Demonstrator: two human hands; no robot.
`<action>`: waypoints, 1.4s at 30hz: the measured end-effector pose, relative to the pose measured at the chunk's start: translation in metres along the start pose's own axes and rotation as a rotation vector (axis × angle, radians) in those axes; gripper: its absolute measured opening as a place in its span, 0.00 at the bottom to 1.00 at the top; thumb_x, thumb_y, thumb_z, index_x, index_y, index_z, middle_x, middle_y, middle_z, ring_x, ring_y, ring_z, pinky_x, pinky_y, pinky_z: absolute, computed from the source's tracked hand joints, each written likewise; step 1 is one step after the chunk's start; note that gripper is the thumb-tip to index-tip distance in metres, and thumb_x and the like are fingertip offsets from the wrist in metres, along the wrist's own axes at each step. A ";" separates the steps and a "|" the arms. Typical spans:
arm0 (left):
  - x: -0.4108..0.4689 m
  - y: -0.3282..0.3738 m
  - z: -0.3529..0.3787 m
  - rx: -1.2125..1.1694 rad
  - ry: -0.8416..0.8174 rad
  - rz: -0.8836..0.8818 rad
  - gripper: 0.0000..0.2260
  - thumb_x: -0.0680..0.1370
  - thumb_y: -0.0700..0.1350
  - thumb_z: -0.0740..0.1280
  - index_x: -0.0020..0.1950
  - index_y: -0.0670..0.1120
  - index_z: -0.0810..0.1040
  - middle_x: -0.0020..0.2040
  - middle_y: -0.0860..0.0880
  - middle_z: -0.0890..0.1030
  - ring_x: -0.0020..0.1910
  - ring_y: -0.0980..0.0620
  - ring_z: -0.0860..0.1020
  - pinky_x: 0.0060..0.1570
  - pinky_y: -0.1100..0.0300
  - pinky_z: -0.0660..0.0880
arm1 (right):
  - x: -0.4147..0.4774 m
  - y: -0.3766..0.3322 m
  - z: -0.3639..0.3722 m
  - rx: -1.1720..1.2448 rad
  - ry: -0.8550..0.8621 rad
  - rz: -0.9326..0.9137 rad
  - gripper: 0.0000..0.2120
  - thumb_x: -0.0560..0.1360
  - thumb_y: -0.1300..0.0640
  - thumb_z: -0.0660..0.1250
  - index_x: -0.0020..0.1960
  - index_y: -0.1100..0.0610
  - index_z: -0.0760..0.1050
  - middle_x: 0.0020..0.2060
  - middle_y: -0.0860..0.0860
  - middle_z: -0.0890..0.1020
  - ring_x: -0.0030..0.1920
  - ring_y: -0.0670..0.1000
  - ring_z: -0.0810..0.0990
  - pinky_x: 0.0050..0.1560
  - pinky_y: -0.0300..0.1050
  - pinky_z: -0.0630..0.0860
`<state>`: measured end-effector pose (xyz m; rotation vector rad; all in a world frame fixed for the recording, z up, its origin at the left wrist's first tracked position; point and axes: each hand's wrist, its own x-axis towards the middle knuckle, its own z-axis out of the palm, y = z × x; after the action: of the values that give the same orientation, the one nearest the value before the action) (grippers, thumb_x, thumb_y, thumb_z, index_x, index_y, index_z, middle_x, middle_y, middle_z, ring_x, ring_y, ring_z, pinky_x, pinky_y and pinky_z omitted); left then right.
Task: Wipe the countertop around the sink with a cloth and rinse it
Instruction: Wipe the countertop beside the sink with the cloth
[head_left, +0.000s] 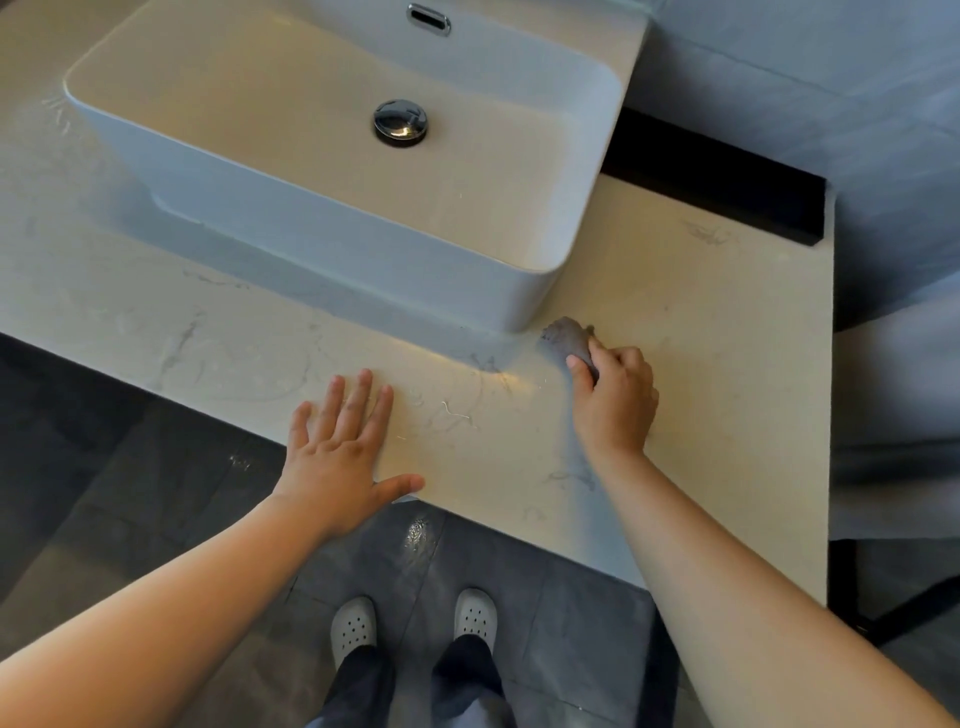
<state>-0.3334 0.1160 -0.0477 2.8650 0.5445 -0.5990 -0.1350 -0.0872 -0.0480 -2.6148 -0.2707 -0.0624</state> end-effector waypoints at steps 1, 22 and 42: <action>0.000 0.000 0.000 -0.004 0.005 0.003 0.48 0.60 0.77 0.34 0.72 0.52 0.27 0.73 0.51 0.26 0.73 0.46 0.29 0.73 0.43 0.39 | -0.004 -0.001 0.005 -0.018 0.022 -0.021 0.15 0.75 0.52 0.67 0.60 0.56 0.79 0.48 0.57 0.77 0.50 0.61 0.75 0.48 0.51 0.68; -0.013 -0.074 -0.009 -0.069 0.165 0.053 0.43 0.69 0.72 0.44 0.78 0.49 0.48 0.78 0.48 0.43 0.77 0.44 0.42 0.73 0.42 0.43 | -0.119 -0.046 -0.016 0.252 -0.272 -0.205 0.13 0.74 0.52 0.70 0.57 0.55 0.80 0.40 0.42 0.70 0.42 0.48 0.73 0.41 0.37 0.67; 0.000 -0.094 -0.001 -0.041 0.024 0.010 0.42 0.65 0.74 0.31 0.72 0.53 0.26 0.71 0.51 0.24 0.70 0.47 0.24 0.71 0.42 0.32 | -0.092 -0.077 0.044 0.108 -0.073 -0.241 0.16 0.71 0.52 0.67 0.57 0.56 0.81 0.43 0.52 0.77 0.45 0.55 0.76 0.48 0.50 0.72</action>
<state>-0.3692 0.2029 -0.0542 2.8386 0.5399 -0.5464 -0.2405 -0.0170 -0.0577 -2.4682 -0.5970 -0.0343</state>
